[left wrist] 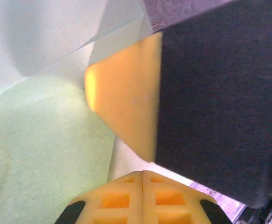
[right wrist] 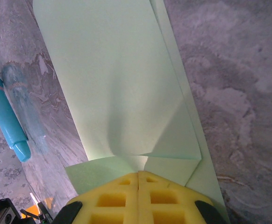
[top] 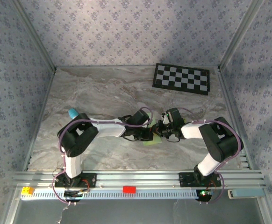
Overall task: Fold a paper plane with a square sheet of paper (pick it up from the middle)
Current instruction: Fold the triangle a second time at the center of the table.
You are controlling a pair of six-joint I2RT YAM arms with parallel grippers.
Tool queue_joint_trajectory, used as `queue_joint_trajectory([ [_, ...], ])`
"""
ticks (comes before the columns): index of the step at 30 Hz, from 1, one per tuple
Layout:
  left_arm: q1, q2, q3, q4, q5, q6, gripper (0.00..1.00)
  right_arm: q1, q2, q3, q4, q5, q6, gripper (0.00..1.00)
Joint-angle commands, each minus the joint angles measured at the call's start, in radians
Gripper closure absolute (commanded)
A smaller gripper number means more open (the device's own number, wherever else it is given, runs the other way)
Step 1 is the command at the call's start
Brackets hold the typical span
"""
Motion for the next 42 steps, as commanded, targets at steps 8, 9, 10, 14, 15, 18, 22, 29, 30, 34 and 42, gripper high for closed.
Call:
queue_joint_trajectory([
  [8,-0.007,-0.011,-0.096,0.081,-0.007,-0.04,1.0,-0.01,0.037,-0.044,-0.106,0.076,-0.026,0.98],
  [9,-0.008,-0.012,-0.103,0.093,-0.002,-0.044,1.0,-0.012,0.038,-0.043,-0.108,0.076,-0.028,0.98],
  [10,-0.01,-0.015,-0.11,0.102,0.0,-0.05,1.0,-0.012,0.038,-0.045,-0.109,0.077,-0.028,0.98],
  [14,-0.017,-0.028,-0.135,0.119,0.008,-0.07,1.0,-0.014,0.042,-0.045,-0.114,0.081,-0.032,0.98],
  [15,-0.019,-0.035,-0.147,0.127,0.006,-0.077,1.0,-0.014,0.043,-0.045,-0.115,0.082,-0.034,0.98],
  [18,-0.02,-0.053,-0.181,0.162,0.016,-0.099,0.99,-0.016,0.047,-0.045,-0.118,0.083,-0.035,0.98],
  [22,-0.028,-0.081,-0.216,0.17,0.011,-0.112,0.98,-0.018,0.05,-0.044,-0.117,0.084,-0.038,0.98],
  [29,-0.04,-0.105,-0.253,0.183,0.012,-0.127,0.97,-0.019,0.054,-0.04,-0.117,0.082,-0.04,0.98],
  [30,-0.041,-0.106,-0.253,0.178,0.013,-0.128,0.97,-0.019,0.055,-0.04,-0.117,0.082,-0.039,0.98],
  [34,-0.047,-0.112,-0.256,0.158,0.008,-0.126,0.97,-0.02,0.055,-0.04,-0.118,0.08,-0.04,0.98],
  [42,-0.046,-0.138,-0.224,0.145,0.001,-0.094,0.96,-0.019,0.055,-0.038,-0.115,0.077,-0.039,0.98],
])
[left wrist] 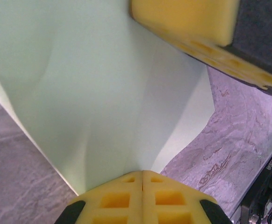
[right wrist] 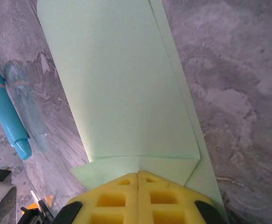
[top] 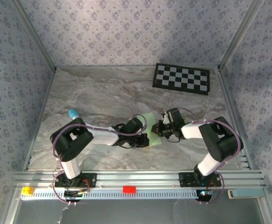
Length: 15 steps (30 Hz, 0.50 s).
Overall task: Fold a paper plane with a square sheet of paper (pick it up from the middle)
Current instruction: Fold the triangle a second time at the center of the table.
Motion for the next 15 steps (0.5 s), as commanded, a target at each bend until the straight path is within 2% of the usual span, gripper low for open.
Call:
queue_joint_trajectory([
  [1,-0.014,-0.043,0.02,-0.08,0.005,0.027,0.95,-0.012,0.051,-0.032,-0.125,0.088,-0.027,0.98],
  [7,-0.002,-0.074,0.079,-0.087,-0.044,0.065,0.93,-0.011,0.045,-0.031,-0.122,0.088,-0.024,0.98],
  [15,0.038,-0.012,0.114,-0.06,-0.046,0.072,0.93,-0.008,0.045,-0.035,-0.121,0.088,-0.023,0.98],
])
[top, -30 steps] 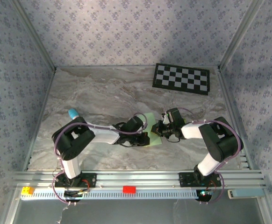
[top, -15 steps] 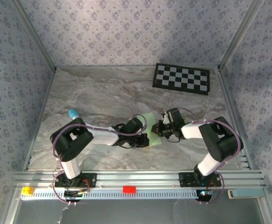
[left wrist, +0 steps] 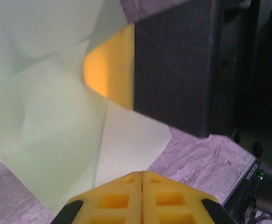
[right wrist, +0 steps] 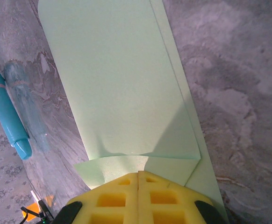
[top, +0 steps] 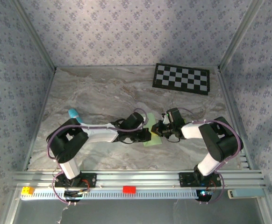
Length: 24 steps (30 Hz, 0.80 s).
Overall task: Fold a paper plane with a square sheet of paper (pick it up from the middle)
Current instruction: Fold the triangle a second time at the center of the table.
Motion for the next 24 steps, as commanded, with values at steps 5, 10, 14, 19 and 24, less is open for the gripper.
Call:
queue_joint_trajectory([
  [5,0.008,0.097,0.054,-0.012,0.014,0.023,0.96,-0.007,0.043,-0.032,-0.122,0.083,-0.023,0.98],
  [10,-0.015,0.114,0.017,-0.096,-0.05,0.01,1.0,-0.012,0.036,-0.014,-0.13,0.068,-0.032,0.98],
  [14,-0.04,0.108,-0.039,-0.082,-0.062,0.001,1.0,-0.014,0.002,0.023,-0.148,0.049,-0.053,0.97],
  [19,-0.044,0.098,-0.061,-0.069,-0.069,0.011,1.0,-0.008,-0.076,0.051,-0.148,-0.002,-0.083,0.94],
  [24,-0.044,0.094,-0.039,-0.087,-0.077,0.031,1.0,0.022,-0.102,0.047,-0.157,-0.034,-0.106,0.94],
])
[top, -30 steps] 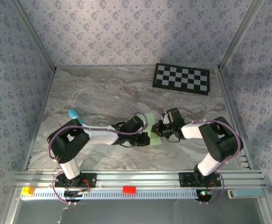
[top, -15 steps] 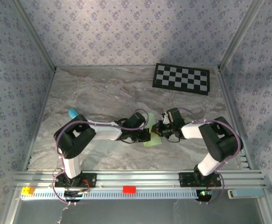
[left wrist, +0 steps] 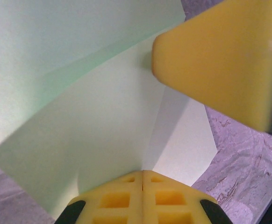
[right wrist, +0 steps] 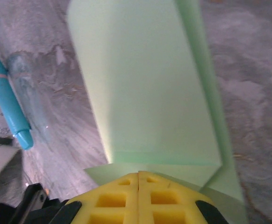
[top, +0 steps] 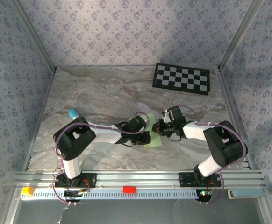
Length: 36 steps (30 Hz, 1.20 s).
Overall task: Fold a paper plane with a square sheet of paper (pick it up from the middle)
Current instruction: Fold the triangle a second time at the center of the table.
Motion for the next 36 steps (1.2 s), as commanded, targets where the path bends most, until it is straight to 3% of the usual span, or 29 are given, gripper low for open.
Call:
queue_joint_trajectory([
  [1,-0.014,0.013,-0.02,-0.124,-0.023,0.028,1.0,0.023,-0.011,0.012,-0.04,-0.026,-0.038,0.94],
  [7,-0.011,0.011,-0.021,-0.129,-0.028,0.033,1.0,0.04,0.063,-0.054,-0.001,-0.001,-0.025,0.96],
  [15,-0.011,0.013,-0.031,-0.144,-0.031,0.049,1.0,-0.093,0.102,0.0,-0.039,0.027,-0.047,0.97],
  [27,-0.011,0.01,-0.047,-0.136,-0.031,0.052,1.0,-0.16,0.072,0.035,-0.031,0.045,-0.009,0.96],
  [32,-0.011,-0.001,-0.045,-0.135,-0.034,0.058,1.0,-0.122,-0.071,0.03,-0.051,0.041,-0.043,0.94],
  [36,-0.01,-0.005,-0.039,-0.132,-0.037,0.059,1.0,-0.069,-0.061,0.032,-0.059,-0.011,-0.056,0.94],
])
